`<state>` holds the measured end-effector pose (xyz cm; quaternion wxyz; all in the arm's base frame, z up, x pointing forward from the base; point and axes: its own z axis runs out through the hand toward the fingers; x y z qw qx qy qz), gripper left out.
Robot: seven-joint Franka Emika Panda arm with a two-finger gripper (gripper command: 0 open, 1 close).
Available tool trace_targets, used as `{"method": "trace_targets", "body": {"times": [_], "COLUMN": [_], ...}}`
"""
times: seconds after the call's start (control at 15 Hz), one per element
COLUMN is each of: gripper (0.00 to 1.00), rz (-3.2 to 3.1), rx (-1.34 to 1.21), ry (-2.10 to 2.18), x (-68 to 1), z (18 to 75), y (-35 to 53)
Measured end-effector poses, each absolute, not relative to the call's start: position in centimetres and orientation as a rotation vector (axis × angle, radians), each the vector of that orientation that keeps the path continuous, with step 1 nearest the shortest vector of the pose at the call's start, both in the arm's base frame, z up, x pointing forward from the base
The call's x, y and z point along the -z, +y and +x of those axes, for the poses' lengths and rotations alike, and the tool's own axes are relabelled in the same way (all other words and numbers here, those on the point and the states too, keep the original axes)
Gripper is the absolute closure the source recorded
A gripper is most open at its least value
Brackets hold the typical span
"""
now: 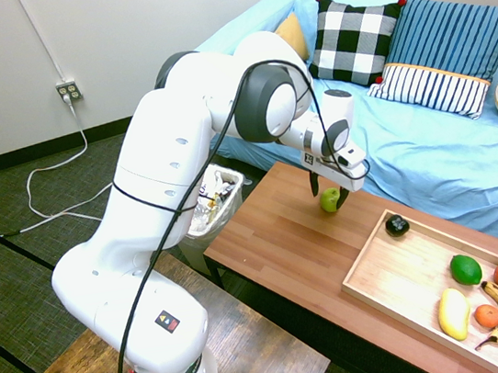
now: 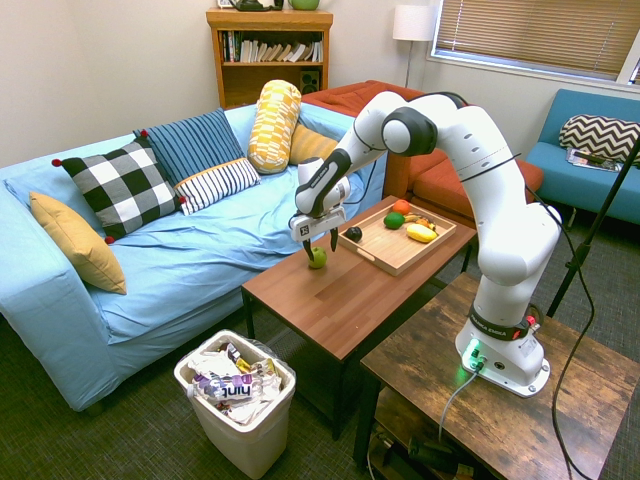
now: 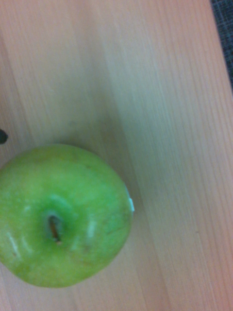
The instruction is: Put the apple in the tray
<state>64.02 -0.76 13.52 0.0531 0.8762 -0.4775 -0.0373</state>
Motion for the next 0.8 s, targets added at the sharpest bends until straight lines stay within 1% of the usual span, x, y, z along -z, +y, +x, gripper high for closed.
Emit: {"method": "trace_targets", "body": {"times": [0.2, 0.27, 0.8], "gripper": [0.00, 1.00, 1.00], "rz": [2.658, 2.657, 2.662], "rx": [0.124, 0.129, 0.138], "ry": [-1.450, -1.448, -1.452], "x": [-12.5, -12.4, -11.6], "z": [64.9, 65.2, 66.1], "y": [-0.8, -0.7, -0.4]}}
